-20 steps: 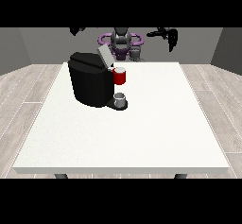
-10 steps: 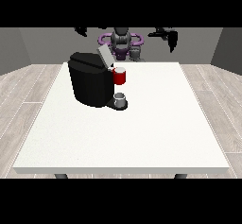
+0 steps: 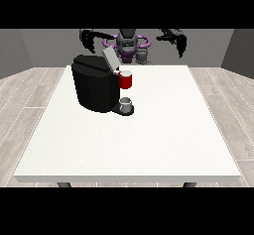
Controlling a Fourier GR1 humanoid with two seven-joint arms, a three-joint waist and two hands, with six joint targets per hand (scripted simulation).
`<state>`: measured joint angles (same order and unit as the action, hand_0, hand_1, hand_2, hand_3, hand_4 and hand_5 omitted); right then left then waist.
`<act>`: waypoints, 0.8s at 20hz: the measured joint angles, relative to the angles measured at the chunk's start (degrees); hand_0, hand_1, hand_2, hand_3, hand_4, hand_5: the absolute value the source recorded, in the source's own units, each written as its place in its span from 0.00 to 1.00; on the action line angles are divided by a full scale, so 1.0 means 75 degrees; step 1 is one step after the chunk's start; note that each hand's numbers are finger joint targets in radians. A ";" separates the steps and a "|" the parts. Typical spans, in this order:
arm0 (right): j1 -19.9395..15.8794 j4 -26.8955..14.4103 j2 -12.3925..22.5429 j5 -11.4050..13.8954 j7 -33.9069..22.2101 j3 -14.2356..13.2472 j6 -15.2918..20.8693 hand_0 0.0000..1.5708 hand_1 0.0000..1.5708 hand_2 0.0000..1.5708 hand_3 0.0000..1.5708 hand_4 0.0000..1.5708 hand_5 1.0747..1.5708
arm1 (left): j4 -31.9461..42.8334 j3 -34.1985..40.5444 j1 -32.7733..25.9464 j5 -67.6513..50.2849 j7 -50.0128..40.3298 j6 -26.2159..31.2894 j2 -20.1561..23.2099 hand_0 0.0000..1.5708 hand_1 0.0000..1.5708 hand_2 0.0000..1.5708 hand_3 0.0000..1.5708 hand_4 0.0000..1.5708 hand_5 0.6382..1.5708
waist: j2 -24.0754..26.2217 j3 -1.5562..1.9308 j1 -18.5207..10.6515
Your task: Insert the coffee pod into the coffee machine and close the lid
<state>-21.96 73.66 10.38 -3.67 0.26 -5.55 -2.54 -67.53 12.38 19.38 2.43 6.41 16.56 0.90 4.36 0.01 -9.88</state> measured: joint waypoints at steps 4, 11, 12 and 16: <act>-0.0286 -0.0345 -0.0052 0.0008 0.0158 0.0000 -0.0116 0.00 0.00 0.00 0.00 0.00 1.00 | -0.0464 -0.0017 -0.0229 -0.0117 -0.0119 -0.0075 0.0195 0.00 0.00 0.00 0.00 0.00 1.00 | -0.0316 -0.0001 0.0167; -0.0899 -0.0981 -0.0119 0.0212 0.0241 0.0036 -0.0094 0.00 0.00 0.00 0.00 0.00 1.00 | -0.1242 -0.0142 -0.0564 -0.0331 -0.0423 -0.0284 0.0349 0.00 0.00 0.00 0.00 0.00 1.00 | -0.0554 -0.0001 0.0289; -0.0896 -0.0945 -0.0196 0.0269 0.0224 0.0137 -0.0092 0.00 0.00 0.00 0.00 0.00 1.00 | -0.1228 -0.0078 -0.0624 -0.0385 -0.0373 -0.0272 0.0433 0.00 0.00 0.00 0.00 0.00 1.00 | -0.0544 -0.0005 0.0368; -0.1201 -0.1165 -0.0221 0.0434 0.0312 0.0181 -0.0071 0.00 0.00 0.00 0.00 0.00 1.00 | -0.1514 -0.0223 -0.0742 -0.0437 -0.0432 -0.0409 0.0385 0.00 0.00 0.00 0.00 0.00 1.00 | -0.0663 -0.0010 0.0370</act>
<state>-30.97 64.92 8.73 -0.42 2.60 -4.20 -3.07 -78.88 10.71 13.81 -0.84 3.17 13.49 3.79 -0.62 -0.06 -7.10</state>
